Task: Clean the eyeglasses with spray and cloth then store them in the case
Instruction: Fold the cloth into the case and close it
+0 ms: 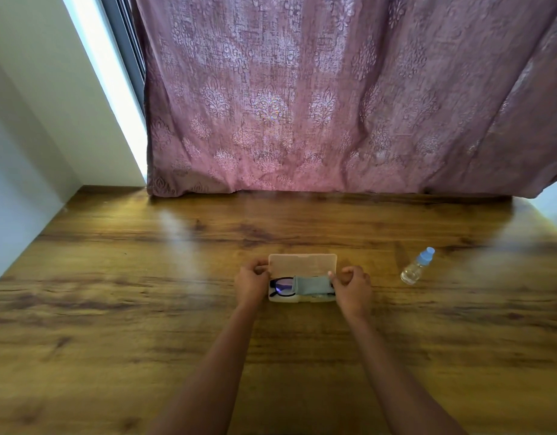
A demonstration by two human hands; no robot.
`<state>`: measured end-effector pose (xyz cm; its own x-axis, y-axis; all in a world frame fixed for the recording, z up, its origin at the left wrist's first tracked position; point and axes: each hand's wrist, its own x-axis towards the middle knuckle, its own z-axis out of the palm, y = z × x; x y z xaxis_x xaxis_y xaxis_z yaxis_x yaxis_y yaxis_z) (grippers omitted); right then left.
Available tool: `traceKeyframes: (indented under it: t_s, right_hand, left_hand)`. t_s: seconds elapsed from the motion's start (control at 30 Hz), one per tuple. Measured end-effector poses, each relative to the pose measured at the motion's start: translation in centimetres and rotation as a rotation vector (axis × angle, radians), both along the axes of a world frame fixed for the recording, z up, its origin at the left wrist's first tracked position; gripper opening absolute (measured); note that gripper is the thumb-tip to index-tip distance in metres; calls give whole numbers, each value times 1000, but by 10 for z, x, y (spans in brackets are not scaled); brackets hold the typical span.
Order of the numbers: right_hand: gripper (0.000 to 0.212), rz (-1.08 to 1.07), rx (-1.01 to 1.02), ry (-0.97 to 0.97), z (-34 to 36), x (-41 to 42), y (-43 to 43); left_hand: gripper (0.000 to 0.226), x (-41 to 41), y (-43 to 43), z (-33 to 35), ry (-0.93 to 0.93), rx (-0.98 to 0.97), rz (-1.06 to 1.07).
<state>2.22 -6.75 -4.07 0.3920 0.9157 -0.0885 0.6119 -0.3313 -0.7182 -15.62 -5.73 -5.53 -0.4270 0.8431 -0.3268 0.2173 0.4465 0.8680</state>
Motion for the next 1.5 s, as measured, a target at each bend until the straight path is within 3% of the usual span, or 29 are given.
traceKeyframes:
  t_s: [0.13, 0.23, 0.33, 0.43, 0.57, 0.73, 0.93, 1.0, 1.13, 1.27, 1.5]
  right_hand:
    - [35, 42, -89, 61, -9, 3, 2]
    - [40, 54, -134, 255, -3, 0, 3]
    - [41, 53, -189, 443, 8, 1, 4]
    - [35, 29, -207, 597, 15, 5, 6]
    - [31, 56, -192, 602, 18, 8, 7]
    - [34, -6, -200, 672, 19, 9, 8]
    - [17, -19, -210, 629, 18, 10, 10]
    - [8, -17, -193, 624, 16, 13, 10]
    - [31, -45, -166, 726, 16, 18, 9]
    - [34, -40, -186, 784, 20, 19, 10]
    - [41, -98, -188, 849, 26, 21, 10]
  left_hand:
    - [30, 3, -1, 7, 64, -33, -72]
    - [29, 4, -4, 8, 26, 10, -108]
    - [54, 5, -6, 15, -180, 18, -96]
    - [65, 8, -8, 31, -437, -9, -63]
    - [75, 7, -7, 30, -521, -44, -26]
    - [63, 9, -2, 33, -500, -58, -40]
    - [7, 5, -3, 22, -312, -70, -78]
    - [15, 5, -2, 19, -327, -62, -56]
    - [30, 3, 3, 19, -432, -115, -55]
    - [40, 5, 4, 21, -409, -141, -79]
    - [39, 7, 3, 24, -380, -119, -64]
